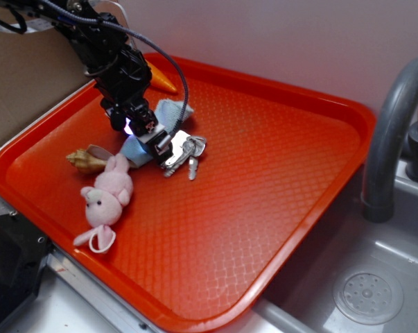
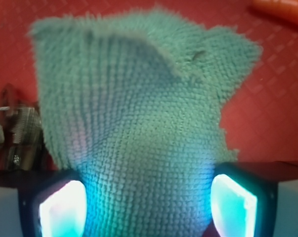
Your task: Grab the blue cloth.
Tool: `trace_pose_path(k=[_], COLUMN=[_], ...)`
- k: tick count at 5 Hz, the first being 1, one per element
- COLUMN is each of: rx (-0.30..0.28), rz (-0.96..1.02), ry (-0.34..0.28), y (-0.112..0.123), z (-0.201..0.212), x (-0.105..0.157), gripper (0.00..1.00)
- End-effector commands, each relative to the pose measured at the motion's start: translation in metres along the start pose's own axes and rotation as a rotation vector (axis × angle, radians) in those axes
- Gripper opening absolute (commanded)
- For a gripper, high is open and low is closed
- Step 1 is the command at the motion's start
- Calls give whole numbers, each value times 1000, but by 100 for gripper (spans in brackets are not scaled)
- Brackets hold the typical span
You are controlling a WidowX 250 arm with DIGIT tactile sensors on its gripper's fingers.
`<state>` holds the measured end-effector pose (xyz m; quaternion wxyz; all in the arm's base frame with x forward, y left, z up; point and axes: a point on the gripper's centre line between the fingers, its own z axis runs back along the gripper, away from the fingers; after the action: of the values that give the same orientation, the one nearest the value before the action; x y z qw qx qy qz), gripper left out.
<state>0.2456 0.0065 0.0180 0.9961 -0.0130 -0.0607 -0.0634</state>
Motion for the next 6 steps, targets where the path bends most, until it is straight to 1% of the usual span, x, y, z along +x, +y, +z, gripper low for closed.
trace_pose_path(k=[1, 3, 4, 5, 6], rx=[20, 19, 19, 21, 31], rz=[5, -5, 3, 23, 67], ry=[12, 0, -21, -17, -54], y=[-3, -4, -2, -1, -6], z=[-10, 6, 18, 43, 93], x=[-5, -6, -9, -12, -15], gripper=[0, 0, 0, 0, 0])
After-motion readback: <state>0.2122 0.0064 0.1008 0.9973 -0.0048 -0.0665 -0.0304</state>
